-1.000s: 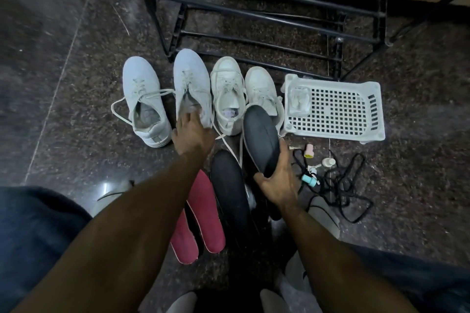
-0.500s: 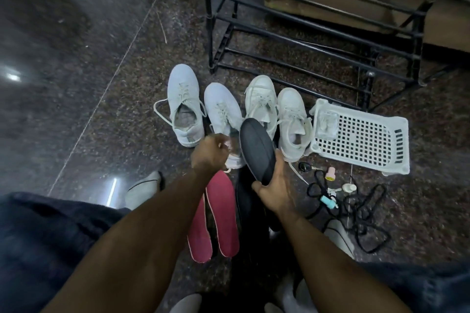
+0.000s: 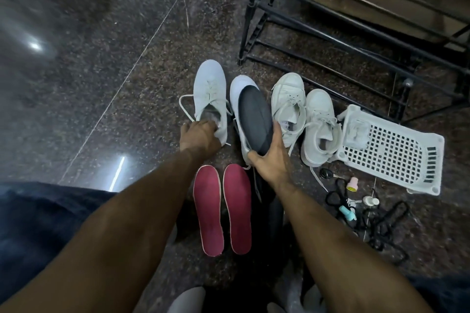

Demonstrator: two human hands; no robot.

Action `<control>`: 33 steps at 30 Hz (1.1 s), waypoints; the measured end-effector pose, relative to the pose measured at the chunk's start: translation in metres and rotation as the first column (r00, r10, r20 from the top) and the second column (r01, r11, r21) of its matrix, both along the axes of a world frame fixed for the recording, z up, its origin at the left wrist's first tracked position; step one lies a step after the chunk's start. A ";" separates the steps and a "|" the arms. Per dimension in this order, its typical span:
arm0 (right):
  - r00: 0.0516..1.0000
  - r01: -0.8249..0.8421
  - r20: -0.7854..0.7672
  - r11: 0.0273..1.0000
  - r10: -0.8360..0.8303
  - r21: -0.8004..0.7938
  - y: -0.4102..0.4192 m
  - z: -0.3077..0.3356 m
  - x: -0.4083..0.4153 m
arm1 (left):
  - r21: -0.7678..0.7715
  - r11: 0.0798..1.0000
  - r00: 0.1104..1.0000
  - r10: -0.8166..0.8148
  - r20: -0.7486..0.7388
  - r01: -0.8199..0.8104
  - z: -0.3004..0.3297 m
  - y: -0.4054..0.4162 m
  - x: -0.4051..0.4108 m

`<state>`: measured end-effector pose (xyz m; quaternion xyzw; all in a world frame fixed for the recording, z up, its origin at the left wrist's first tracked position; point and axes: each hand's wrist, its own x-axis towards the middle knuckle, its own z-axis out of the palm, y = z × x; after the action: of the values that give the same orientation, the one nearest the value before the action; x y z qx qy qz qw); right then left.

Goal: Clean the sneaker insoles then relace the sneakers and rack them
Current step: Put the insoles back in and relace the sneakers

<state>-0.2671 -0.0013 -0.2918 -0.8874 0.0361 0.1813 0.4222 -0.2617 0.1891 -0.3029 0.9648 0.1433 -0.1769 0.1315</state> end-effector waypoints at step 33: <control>0.996 0.014 0.085 0.849 0.037 -0.529 -0.011 -0.035 0.055 | 0.122 0.978 0.978 -0.183 0.095 0.171 -0.033 -0.054 0.041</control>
<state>-0.2125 -0.0126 -0.3269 -0.9769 0.0598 0.1261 0.1620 -0.2206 0.1355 -0.3355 0.9877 0.0593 -0.1283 0.0675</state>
